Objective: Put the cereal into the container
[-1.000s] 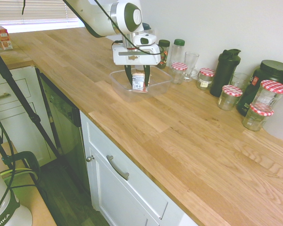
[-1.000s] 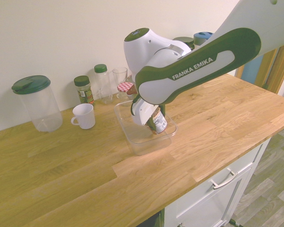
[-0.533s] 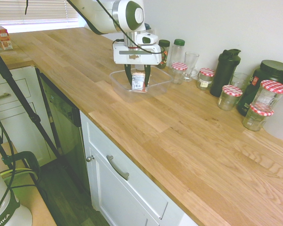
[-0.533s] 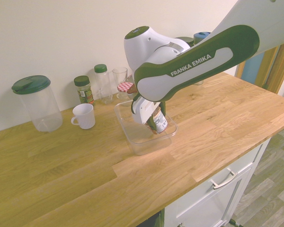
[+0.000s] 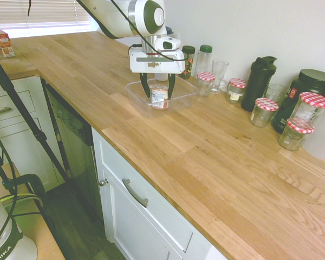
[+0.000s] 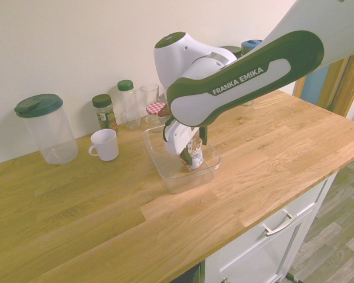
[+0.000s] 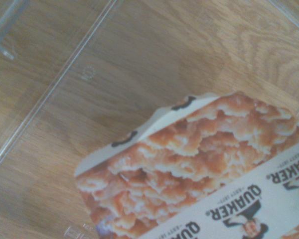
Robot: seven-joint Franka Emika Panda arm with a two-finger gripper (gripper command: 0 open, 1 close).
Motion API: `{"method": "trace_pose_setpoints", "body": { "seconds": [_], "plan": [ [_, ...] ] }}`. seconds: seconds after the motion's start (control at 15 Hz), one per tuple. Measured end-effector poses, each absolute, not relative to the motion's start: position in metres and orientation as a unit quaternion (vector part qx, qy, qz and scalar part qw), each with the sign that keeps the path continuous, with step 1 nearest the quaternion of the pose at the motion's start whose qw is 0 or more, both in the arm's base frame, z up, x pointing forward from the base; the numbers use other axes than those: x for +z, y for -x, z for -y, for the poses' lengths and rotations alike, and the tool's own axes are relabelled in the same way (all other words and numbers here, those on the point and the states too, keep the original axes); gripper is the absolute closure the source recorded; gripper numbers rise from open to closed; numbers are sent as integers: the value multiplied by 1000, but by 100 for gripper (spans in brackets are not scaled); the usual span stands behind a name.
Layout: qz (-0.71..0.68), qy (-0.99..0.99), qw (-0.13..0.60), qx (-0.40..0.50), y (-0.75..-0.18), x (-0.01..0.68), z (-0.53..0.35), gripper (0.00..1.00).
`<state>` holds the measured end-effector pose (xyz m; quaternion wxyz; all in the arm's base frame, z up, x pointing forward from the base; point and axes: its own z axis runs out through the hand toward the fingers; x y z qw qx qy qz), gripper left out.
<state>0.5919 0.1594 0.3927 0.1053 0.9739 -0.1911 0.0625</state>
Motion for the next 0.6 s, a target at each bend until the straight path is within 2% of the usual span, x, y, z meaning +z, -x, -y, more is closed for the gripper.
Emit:
{"method": "trace_pose_setpoints", "body": {
  "seconds": [0.6],
  "plan": [
    [172,-976,73,114,-510,451,-159,0]
  ]
}}
